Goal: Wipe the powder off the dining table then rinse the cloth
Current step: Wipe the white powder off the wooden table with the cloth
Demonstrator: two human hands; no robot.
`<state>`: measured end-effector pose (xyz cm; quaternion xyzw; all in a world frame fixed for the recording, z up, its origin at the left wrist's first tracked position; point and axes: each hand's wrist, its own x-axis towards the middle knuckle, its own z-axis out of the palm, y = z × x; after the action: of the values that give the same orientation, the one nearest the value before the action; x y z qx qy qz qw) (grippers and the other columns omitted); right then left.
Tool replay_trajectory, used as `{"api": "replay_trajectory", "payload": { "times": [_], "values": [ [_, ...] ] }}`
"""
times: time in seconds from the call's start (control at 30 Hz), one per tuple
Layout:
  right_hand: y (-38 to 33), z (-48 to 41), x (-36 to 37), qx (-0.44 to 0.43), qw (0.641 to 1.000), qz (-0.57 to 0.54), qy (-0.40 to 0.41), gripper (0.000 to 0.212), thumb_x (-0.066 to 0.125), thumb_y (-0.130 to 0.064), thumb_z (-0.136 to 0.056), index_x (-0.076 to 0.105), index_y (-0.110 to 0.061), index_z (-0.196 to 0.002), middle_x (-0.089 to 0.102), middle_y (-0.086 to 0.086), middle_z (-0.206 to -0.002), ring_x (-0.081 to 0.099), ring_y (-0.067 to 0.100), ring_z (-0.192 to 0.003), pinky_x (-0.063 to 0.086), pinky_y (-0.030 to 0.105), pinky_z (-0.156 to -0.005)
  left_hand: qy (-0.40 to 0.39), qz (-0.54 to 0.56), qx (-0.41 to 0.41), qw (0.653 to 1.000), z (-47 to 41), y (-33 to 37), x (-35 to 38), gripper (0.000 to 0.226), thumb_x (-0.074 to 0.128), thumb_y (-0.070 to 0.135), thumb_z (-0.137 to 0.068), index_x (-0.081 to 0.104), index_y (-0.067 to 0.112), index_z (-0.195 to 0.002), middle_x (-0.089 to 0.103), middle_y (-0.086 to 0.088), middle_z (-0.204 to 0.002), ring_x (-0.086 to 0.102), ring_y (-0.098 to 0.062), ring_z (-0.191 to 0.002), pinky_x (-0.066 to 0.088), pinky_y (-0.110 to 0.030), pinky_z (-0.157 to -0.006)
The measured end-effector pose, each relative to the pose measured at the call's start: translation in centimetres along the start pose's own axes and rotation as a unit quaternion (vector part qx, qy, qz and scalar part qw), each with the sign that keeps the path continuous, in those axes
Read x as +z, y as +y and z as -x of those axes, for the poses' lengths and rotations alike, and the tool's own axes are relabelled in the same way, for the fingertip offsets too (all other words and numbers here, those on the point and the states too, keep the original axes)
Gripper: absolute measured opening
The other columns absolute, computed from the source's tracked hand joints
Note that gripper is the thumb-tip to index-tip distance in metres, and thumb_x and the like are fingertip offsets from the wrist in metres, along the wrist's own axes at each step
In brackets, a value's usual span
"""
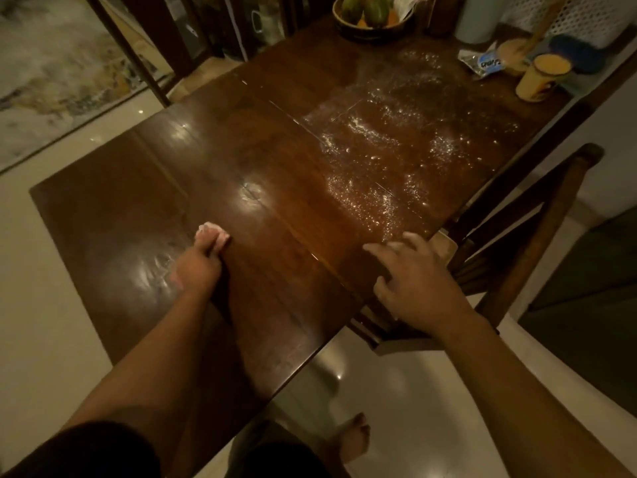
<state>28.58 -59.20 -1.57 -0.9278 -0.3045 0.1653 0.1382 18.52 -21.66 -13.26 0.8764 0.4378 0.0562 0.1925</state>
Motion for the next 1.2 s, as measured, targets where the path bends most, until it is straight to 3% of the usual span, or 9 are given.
{"api": "replay_trajectory", "payload": {
  "times": [0.13, 0.3, 0.37, 0.5, 0.67, 0.8, 0.9, 1.1, 1.2],
  "values": [
    [2.1, 1.5, -2.0, 0.060, 0.995, 0.061, 0.058, 0.059, 0.050, -0.045, -0.093, 0.028, -0.043, -0.148, 0.037, 0.008, -0.156, 0.012, 0.032, -0.151, 0.016, 0.058, -0.120, -0.006, -0.067, 0.005, 0.998, 4.1, 7.5, 1.6, 0.036, 0.051, 0.031, -0.094, 0.060, 0.023, -0.129, 0.065, -0.018, -0.116, 0.061, -0.038, -0.104, 0.047, -0.039, -0.087],
    [5.2, 3.6, -1.9, 0.191, 0.975, 0.070, 0.084, 0.059, 0.056, -0.046, -0.091, 0.040, -0.030, -0.145, 0.022, 0.019, -0.160, 0.001, 0.037, -0.151, 0.003, 0.064, -0.117, -0.132, -0.102, 0.291, 0.942, 14.9, 14.3, 5.8, 0.061, 0.057, 0.019, -0.093, 0.036, 0.042, -0.146, 0.040, 0.007, -0.150, 0.051, -0.021, -0.114, 0.035, -0.031, -0.082],
    [5.8, 3.8, -1.4, 0.230, 0.969, 0.029, 0.091, 0.060, 0.056, -0.045, -0.091, 0.039, -0.028, -0.146, 0.012, 0.021, -0.162, -0.007, 0.034, -0.151, 0.002, 0.062, -0.119, -0.158, -0.082, 0.302, 0.937, 16.2, 14.9, 7.2, 0.075, 0.068, 0.023, -0.086, 0.031, 0.043, -0.148, 0.024, 0.016, -0.158, 0.042, -0.019, -0.123, 0.036, -0.034, -0.093],
    [6.0, 3.2, -1.4, 0.250, 0.959, -0.008, 0.132, 0.063, 0.061, -0.040, -0.090, 0.037, -0.027, -0.147, 0.000, 0.027, -0.162, -0.010, 0.041, -0.150, 0.007, 0.055, -0.120, -0.114, 0.017, 0.337, 0.934, 12.4, 17.5, 8.6, 0.053, 0.054, 0.010, -0.092, 0.054, 0.042, -0.134, 0.051, 0.013, -0.142, 0.055, -0.020, -0.116, 0.040, -0.034, -0.093],
    [7.4, 2.0, -1.5, 0.275, 0.945, 0.013, 0.177, 0.068, 0.065, -0.036, -0.087, 0.034, -0.025, -0.147, 0.002, 0.027, -0.161, -0.001, 0.046, -0.150, 0.020, 0.055, -0.118, -0.099, 0.033, 0.247, 0.963, 7.6, 23.0, 11.4, 0.051, 0.045, 0.007, -0.096, 0.050, 0.031, -0.141, 0.057, -0.007, -0.135, 0.055, -0.025, -0.114, 0.034, -0.043, -0.106],
    [9.2, 0.5, -2.2, 0.282, 0.941, 0.007, 0.188, 0.068, 0.067, -0.039, -0.087, 0.036, -0.024, -0.146, 0.006, 0.023, -0.161, 0.004, 0.044, -0.150, 0.029, 0.059, -0.115, -0.174, 0.042, 0.485, 0.856, 10.3, 23.8, 12.2, 0.046, 0.049, 0.004, -0.091, 0.061, 0.032, -0.126, 0.061, 0.004, -0.126, 0.053, -0.016, -0.107, 0.044, -0.038, -0.094],
    [11.5, -0.6, -3.6, 0.292, 0.931, -0.052, 0.212, 0.069, 0.068, -0.034, -0.088, 0.035, -0.021, -0.147, 0.002, 0.015, -0.163, 0.000, 0.039, -0.151, 0.039, 0.058, -0.110, -0.268, 0.056, 0.576, 0.770, 7.4, 21.7, 12.4, 0.055, 0.056, -0.003, -0.083, 0.065, 0.035, -0.120, 0.058, 0.012, -0.135, 0.051, -0.013, -0.121, 0.036, -0.041, -0.106],
    [13.4, -2.6, -4.5, 0.332, 0.917, -0.060, 0.216, 0.081, 0.066, -0.027, -0.091, 0.020, -0.017, -0.156, 0.000, 0.009, -0.166, -0.004, 0.032, -0.153, 0.028, 0.057, -0.117, -0.227, 0.105, 0.403, 0.880, 3.4, 27.6, 12.6, 0.052, 0.049, -0.005, -0.090, 0.062, 0.027, -0.129, 0.053, 0.006, -0.143, 0.043, -0.006, -0.132, 0.017, -0.011, -0.111],
    [13.2, -2.5, -4.5, 0.333, 0.918, -0.040, 0.211, 0.080, 0.063, -0.022, -0.090, 0.020, -0.017, -0.157, 0.001, 0.010, -0.166, -0.007, 0.032, -0.153, 0.020, 0.052, -0.120, -0.190, 0.074, 0.394, 0.896, 3.7, 32.0, 14.2, 0.057, 0.043, -0.001, -0.093, 0.054, 0.033, -0.137, 0.039, 0.013, -0.152, 0.033, -0.011, -0.141, 0.024, -0.028, -0.114]
  ]
}}
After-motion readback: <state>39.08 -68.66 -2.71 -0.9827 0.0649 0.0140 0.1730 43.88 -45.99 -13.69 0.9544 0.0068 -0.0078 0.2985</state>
